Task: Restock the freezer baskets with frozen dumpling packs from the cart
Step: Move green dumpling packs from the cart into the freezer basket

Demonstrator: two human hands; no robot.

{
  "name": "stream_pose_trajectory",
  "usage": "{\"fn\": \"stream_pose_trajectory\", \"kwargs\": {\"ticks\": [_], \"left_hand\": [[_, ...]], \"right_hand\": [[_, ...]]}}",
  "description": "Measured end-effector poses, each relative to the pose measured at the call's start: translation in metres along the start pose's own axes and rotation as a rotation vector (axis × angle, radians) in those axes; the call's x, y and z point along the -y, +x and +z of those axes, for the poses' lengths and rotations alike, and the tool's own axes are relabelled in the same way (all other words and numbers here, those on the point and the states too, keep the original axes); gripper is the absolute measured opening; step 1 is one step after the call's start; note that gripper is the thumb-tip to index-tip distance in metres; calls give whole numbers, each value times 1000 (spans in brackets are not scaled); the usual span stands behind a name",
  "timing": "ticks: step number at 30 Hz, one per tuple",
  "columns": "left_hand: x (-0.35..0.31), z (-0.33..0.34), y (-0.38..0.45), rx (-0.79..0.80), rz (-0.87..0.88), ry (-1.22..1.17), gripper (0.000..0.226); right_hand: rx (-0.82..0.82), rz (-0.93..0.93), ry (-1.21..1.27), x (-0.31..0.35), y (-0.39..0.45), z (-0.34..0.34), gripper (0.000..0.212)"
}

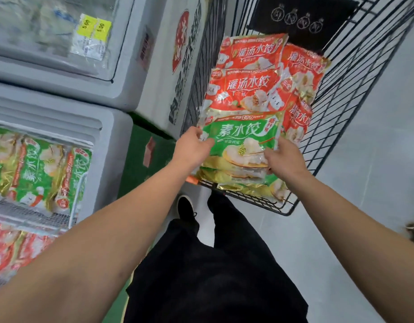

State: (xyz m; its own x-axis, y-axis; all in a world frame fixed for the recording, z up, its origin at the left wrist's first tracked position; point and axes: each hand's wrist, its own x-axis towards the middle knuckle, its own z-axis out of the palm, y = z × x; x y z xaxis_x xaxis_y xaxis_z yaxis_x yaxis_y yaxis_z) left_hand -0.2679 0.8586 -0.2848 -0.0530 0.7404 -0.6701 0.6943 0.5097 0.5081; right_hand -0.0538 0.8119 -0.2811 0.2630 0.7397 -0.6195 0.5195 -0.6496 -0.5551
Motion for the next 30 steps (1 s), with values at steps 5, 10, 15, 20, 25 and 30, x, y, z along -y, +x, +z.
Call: {"fn": "stream_pose_trajectory", "kwargs": {"ticks": [5, 10, 15, 20, 25, 30], "left_hand": [[-13, 29, 14, 81, -97, -44, 41], [-25, 47, 33, 187, -215, -326, 29], [-43, 50, 55, 218, -106, -329, 18], [-51, 52, 71, 224, -83, -282, 13], [-53, 47, 69, 395, -193, -261, 25], [-44, 43, 58, 317, -221, -390, 20]], "right_hand": [[-78, 160, 67, -56, -6, -52, 23], [-10, 197, -62, -92, 8, -69, 22], [-25, 131, -134, -97, 21, -67, 13], [-34, 85, -254, -100, 20, -62, 7], [-66, 165, -185, -98, 22, -57, 12], [-107, 290, 54, -83, 24, -49, 49]]}}
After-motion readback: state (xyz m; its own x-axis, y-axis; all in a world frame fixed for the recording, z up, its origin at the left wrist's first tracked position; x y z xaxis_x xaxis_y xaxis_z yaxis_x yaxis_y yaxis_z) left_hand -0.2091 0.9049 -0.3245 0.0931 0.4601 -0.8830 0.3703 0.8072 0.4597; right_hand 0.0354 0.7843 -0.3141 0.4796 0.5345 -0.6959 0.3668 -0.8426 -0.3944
